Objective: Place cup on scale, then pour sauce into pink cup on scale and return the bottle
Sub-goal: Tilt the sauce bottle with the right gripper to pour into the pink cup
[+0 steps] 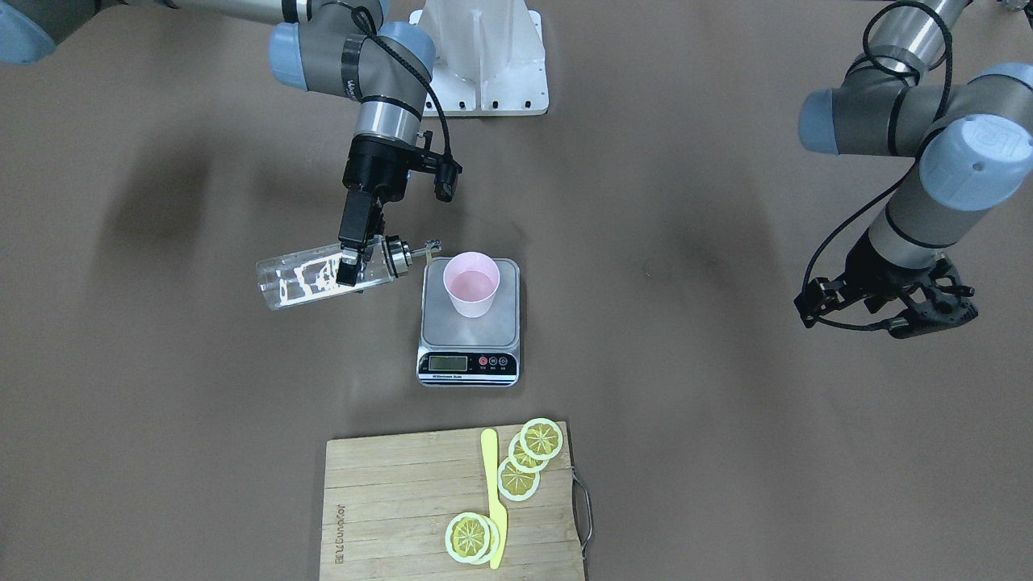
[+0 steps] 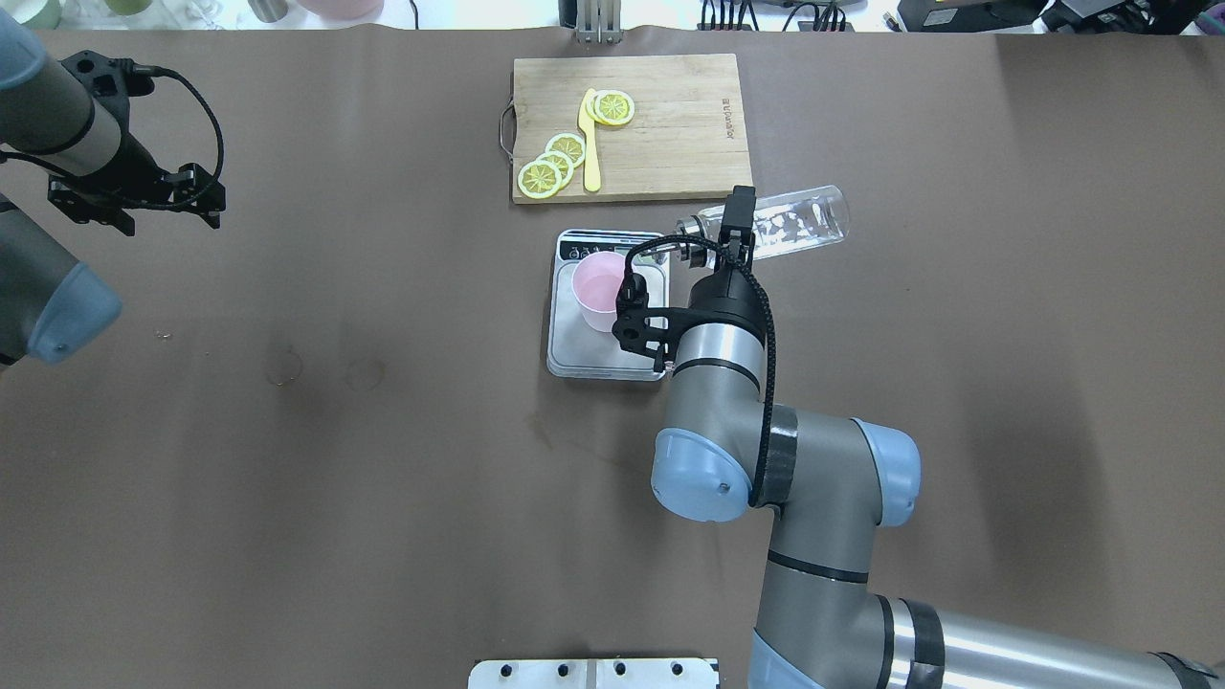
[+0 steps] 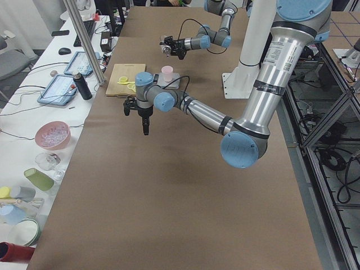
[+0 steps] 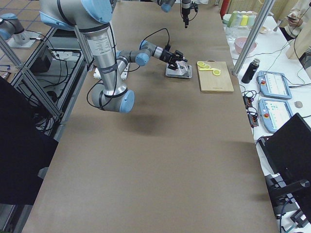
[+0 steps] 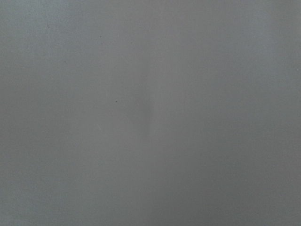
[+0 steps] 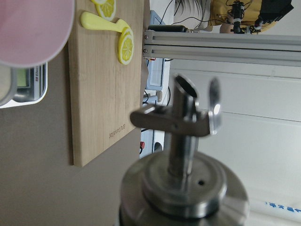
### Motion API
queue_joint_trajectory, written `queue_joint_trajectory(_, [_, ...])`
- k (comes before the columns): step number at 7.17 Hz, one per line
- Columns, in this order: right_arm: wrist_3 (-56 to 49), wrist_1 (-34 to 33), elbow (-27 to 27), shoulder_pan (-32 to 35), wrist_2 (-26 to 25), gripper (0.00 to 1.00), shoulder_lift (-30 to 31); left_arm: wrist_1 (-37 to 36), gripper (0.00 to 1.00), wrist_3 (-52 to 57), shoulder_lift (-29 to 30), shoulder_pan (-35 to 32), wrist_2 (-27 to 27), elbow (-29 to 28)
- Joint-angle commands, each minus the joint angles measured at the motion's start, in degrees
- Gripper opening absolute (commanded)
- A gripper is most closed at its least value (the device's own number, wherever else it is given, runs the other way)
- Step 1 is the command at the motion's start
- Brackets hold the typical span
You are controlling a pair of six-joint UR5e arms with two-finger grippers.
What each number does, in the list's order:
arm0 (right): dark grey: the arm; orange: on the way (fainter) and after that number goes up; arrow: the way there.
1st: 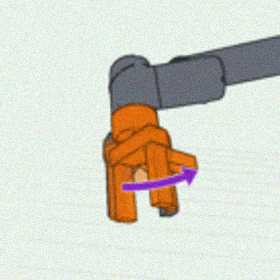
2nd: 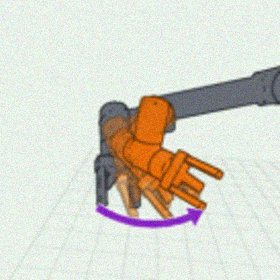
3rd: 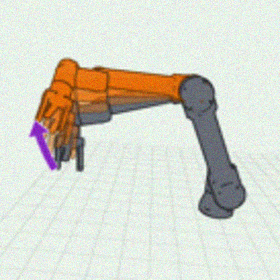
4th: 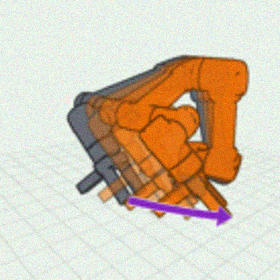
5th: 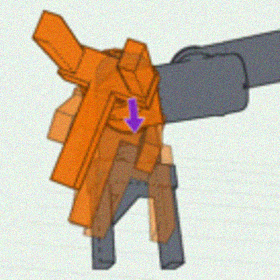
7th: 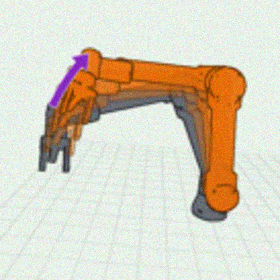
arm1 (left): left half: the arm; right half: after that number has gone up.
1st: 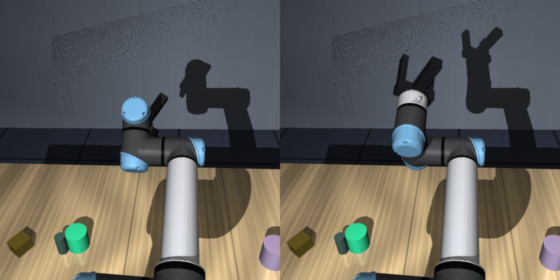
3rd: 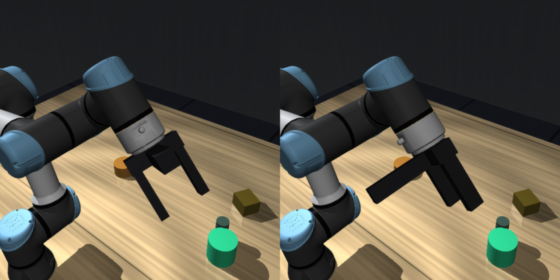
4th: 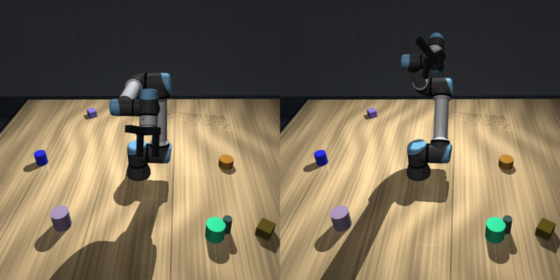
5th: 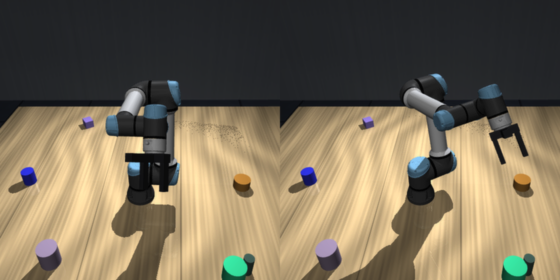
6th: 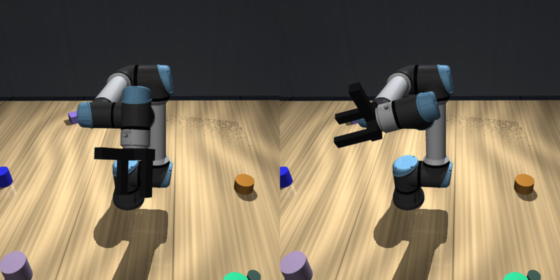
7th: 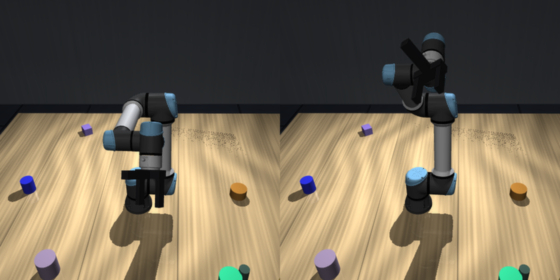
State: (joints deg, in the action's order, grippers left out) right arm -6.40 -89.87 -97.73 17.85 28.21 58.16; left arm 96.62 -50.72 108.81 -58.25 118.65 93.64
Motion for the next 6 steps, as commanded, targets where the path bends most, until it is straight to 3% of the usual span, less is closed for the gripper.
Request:
queue_joint_trajectory(1, [-2.80, -0.22, 2.71, 0.08, -1.75, 0.00, -1.21, 3.82, 0.98, -0.08, 0.00, -0.03, 0.00, -2.83])
queue_joint_trajectory(6, [-12.12, -0.31, 2.98, 0.35, -4.21, 0.00, -1.91, 4.19, 0.98, 0.01, 0.00, -0.03, 0.00, -3.29])
